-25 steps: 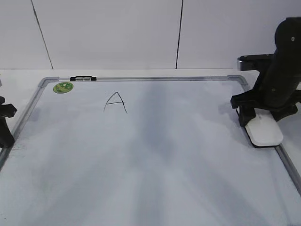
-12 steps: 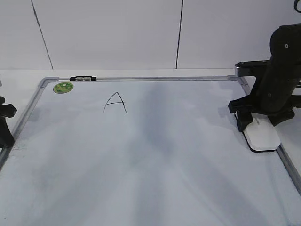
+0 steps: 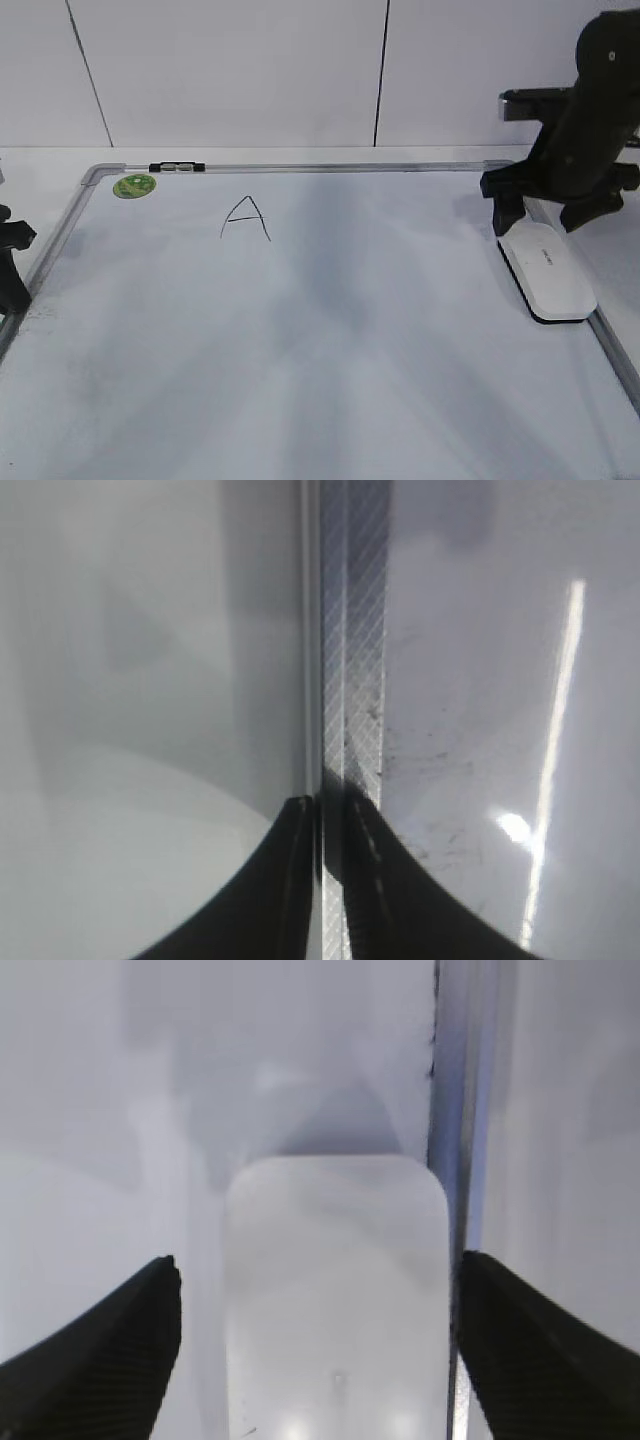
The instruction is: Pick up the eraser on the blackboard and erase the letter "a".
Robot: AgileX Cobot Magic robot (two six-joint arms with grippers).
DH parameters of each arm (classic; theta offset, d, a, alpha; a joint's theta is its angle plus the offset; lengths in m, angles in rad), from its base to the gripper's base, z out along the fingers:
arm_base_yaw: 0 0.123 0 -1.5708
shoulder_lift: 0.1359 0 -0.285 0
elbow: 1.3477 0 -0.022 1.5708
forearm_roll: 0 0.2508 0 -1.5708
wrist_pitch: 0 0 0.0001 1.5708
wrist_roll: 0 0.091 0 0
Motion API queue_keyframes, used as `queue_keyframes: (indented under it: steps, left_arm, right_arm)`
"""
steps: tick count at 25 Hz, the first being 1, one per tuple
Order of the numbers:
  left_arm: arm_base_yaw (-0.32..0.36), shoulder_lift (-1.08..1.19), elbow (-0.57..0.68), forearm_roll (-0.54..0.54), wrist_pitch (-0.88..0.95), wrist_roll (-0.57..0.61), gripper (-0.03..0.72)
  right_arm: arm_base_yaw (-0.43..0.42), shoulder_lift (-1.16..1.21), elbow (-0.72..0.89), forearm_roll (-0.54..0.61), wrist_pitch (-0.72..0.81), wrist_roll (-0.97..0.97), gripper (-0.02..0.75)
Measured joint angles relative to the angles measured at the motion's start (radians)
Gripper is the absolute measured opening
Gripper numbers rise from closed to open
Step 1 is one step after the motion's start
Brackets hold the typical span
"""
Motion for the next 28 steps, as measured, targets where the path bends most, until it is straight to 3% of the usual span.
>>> queue_keyframes:
  steps: [6, 11, 15, 19, 21, 28]
  left_arm:
    - [0.000, 0.000, 0.000, 0.000, 0.000, 0.000, 0.071]
    - [0.000, 0.002, -0.010, 0.006, 0.005, 0.000, 0.098]
    - [0.000, 0.007, -0.066, 0.012, 0.019, 0.000, 0.179]
    - [0.000, 0.007, -0.150, 0.030, 0.081, -0.004, 0.352]
    - [0.000, 0.007, -0.200, 0.057, 0.125, -0.023, 0.404]
    - [0.000, -0.003, -0.343, 0.101, 0.268, -0.084, 0.436]
  right_arm:
    - [0.000, 0.000, -0.221, -0.031, 0.226, -0.012, 0.641]
    - [0.000, 0.000, -0.306, -0.033, 0.333, -0.044, 0.615]
    - [0.000, 0.000, -0.308, -0.031, 0.343, -0.048, 0.598]
    - [0.000, 0.000, -0.308, -0.026, 0.343, -0.077, 0.596]
    - [0.000, 0.000, -0.308, -0.019, 0.343, -0.086, 0.596]
    - [0.000, 0.000, -0.308, 0.018, 0.345, -0.110, 0.594]
